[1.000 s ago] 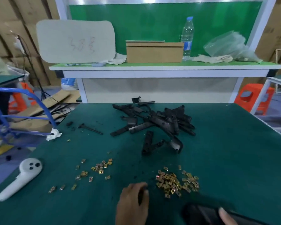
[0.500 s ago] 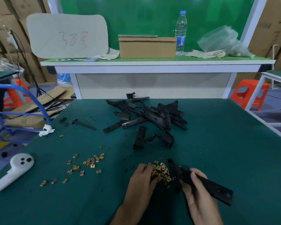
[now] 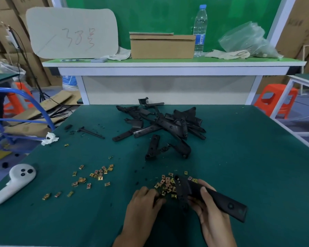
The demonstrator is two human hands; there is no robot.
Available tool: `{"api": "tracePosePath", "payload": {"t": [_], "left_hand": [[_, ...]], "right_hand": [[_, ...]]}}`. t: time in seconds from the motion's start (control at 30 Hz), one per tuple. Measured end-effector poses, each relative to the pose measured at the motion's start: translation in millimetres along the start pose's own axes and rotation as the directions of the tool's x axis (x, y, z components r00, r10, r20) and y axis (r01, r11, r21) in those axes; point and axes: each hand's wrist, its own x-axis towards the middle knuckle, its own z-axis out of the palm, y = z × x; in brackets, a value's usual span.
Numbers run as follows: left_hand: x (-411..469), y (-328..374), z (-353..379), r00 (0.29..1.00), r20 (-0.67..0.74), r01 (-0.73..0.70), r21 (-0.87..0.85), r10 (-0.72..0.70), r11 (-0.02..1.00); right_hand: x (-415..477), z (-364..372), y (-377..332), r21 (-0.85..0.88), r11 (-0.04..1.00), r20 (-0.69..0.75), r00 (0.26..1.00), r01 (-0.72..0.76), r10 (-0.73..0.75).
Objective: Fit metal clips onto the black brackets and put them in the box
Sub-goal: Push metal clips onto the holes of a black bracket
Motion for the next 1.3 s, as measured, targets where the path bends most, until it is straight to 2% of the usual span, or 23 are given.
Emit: {"api": "tracePosePath", "payload": {"t": [0.2,0.3,0.43,0.57,0.7,0.83,1.03,1.3], "left_hand": [[-2.0,6.1,-2.4,0.998,-0.046,0.044,-0.028,-0.046,0.999],[-3.2,14.5,-7.3,0.993,-0.055,0.093,-0.216,-0.107,0.972],[0.4,27.4,-15.0,0.97,0.063,0.231,-0.523,-0.233,0.821],[2.2,40.2,-17.5,0.921,0.263,0.385,-0.737,-0.289,0.555],[0.7,47.1,-15.1,0.876,0.391,0.478,-0.785,-0.283,0.395],[-2.8,48.1,-11.2,0.854,0.451,0.517,-0.792,-0.259,0.326],[-5.0,51.6,-13.4,0.778,0.582,0.596,-0.803,-0.237,-0.017],[-10.7,53.9,-11.3,0.741,0.646,0.651,-0.758,-0.185,-0.039]], "right_hand": [[0.0,-2.7,1.5,-0.011,1.0,0.044,0.999,0.002,-0.002],[0.5,-3.7,1.8,-0.019,1.0,0.054,0.999,-0.003,0.004],[-0.9,-2.4,0.5,-0.058,0.998,0.073,0.997,0.026,-0.021],[-2.2,-5.4,3.4,-0.09,0.994,0.103,0.993,0.065,-0.055],[-0.6,-8.9,7.1,-0.118,0.989,0.134,0.988,0.091,-0.075],[1.0,-10.7,8.5,-0.112,0.986,0.154,0.983,0.12,-0.102],[1.8,-12.4,8.8,-0.1,0.993,0.194,0.98,0.06,-0.04],[1.0,-9.9,5.4,-0.046,0.998,0.168,0.985,0.052,-0.043]]}}
